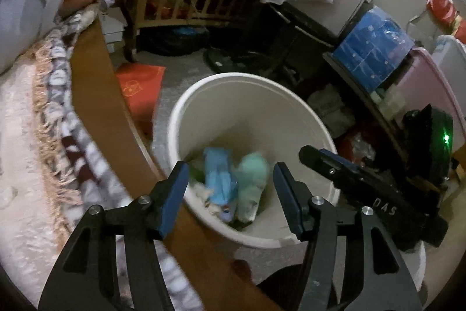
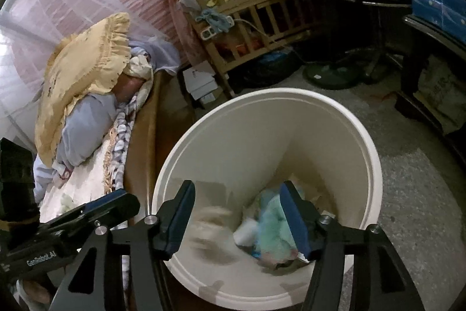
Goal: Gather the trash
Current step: 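Carry beige tissue and green cloth over the bucket and open both grippers, then return both grippers to the remaining items on the bed, then grasp white teddy bear with left gripper while right grasps white wrapper, then carry teddy bear and white wrapper over the bucket and open both grippers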
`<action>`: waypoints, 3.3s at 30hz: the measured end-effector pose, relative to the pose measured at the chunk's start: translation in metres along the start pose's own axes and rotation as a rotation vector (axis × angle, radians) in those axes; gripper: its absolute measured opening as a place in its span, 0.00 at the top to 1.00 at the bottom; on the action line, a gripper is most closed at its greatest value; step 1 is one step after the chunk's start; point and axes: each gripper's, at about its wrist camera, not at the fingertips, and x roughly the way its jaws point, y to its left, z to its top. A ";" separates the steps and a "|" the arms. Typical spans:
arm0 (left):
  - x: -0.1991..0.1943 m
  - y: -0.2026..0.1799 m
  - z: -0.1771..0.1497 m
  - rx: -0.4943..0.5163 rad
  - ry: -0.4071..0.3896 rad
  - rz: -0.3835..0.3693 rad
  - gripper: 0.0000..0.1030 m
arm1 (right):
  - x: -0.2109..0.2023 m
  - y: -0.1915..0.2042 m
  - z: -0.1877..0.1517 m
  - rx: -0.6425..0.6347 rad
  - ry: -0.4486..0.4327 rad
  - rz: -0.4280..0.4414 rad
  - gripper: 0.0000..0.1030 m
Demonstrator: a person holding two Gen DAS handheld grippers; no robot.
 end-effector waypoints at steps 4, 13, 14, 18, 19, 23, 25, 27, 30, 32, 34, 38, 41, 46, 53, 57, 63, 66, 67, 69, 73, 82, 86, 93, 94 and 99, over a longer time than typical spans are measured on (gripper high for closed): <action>-0.014 0.012 -0.006 -0.015 -0.013 0.064 0.43 | 0.004 0.009 -0.003 -0.016 0.023 0.021 0.43; -0.058 0.047 -0.024 -0.027 -0.060 0.201 0.43 | 0.012 0.063 -0.014 -0.108 0.061 0.073 0.42; -0.065 0.053 -0.026 -0.032 -0.065 0.218 0.43 | 0.013 0.071 -0.015 -0.123 0.065 0.079 0.41; -0.084 0.071 -0.034 -0.048 -0.084 0.261 0.43 | 0.017 0.101 -0.021 -0.178 0.085 0.108 0.40; -0.090 0.077 -0.037 -0.055 -0.087 0.275 0.43 | 0.018 0.108 -0.023 -0.190 0.090 0.115 0.40; -0.113 0.103 -0.049 -0.085 -0.090 0.324 0.43 | 0.024 0.145 -0.032 -0.258 0.115 0.158 0.40; -0.128 0.124 -0.056 -0.111 -0.093 0.352 0.43 | 0.028 0.163 -0.037 -0.291 0.129 0.182 0.40; -0.145 0.145 -0.064 -0.140 -0.099 0.386 0.43 | 0.034 0.184 -0.042 -0.324 0.150 0.215 0.40; -0.168 0.180 -0.072 -0.188 -0.112 0.441 0.43 | 0.042 0.209 -0.051 -0.370 0.183 0.255 0.40; -0.180 0.202 -0.075 -0.222 -0.118 0.472 0.43 | 0.047 0.225 -0.057 -0.400 0.204 0.279 0.39; -0.193 0.232 -0.077 -0.271 -0.121 0.510 0.43 | 0.054 0.246 -0.065 -0.445 0.232 0.318 0.36; -0.205 0.281 -0.076 -0.363 -0.121 0.528 0.43 | 0.066 0.289 -0.083 -0.543 0.282 0.401 0.34; -0.204 0.310 -0.075 -0.414 -0.113 0.493 0.42 | 0.077 0.326 -0.100 -0.646 0.308 0.465 0.33; -0.188 0.337 -0.069 -0.426 -0.072 0.439 0.41 | 0.103 0.383 -0.131 -0.868 0.345 0.520 0.26; -0.156 0.353 -0.062 -0.427 -0.019 0.429 0.41 | 0.149 0.396 -0.161 -0.925 0.463 0.484 0.32; -0.149 0.365 -0.068 -0.490 -0.033 0.378 0.52 | 0.132 0.387 -0.157 -0.902 0.418 0.493 0.55; -0.168 0.343 -0.080 -0.461 -0.069 0.389 0.72 | 0.095 0.361 -0.143 -0.849 0.326 0.457 0.57; -0.185 0.325 -0.087 -0.446 -0.095 0.383 0.72 | 0.082 0.345 -0.130 -0.805 0.279 0.427 0.57; -0.190 0.317 -0.090 -0.440 -0.105 0.382 0.72 | 0.078 0.339 -0.127 -0.790 0.266 0.411 0.57; -0.200 0.303 -0.096 -0.435 -0.121 0.377 0.72 | 0.073 0.328 -0.120 -0.752 0.248 0.386 0.57; -0.215 0.272 -0.109 -0.414 -0.152 0.377 0.72 | 0.063 0.316 -0.110 -0.692 0.217 0.376 0.57; -0.226 0.220 -0.122 -0.370 -0.212 0.344 0.72 | 0.040 0.312 -0.105 -0.679 0.162 0.341 0.57; -0.228 0.203 -0.124 -0.341 -0.229 0.343 0.72 | 0.032 0.307 -0.102 -0.669 0.142 0.324 0.57; -0.230 0.192 -0.125 -0.321 -0.235 0.348 0.72 | 0.026 0.299 -0.094 -0.651 0.116 0.303 0.57; -0.230 0.190 -0.124 -0.318 -0.237 0.347 0.72 | 0.024 0.297 -0.093 -0.645 0.110 0.301 0.57; -0.226 0.181 -0.117 -0.294 -0.243 0.346 0.72 | 0.016 0.288 -0.085 -0.626 0.086 0.283 0.57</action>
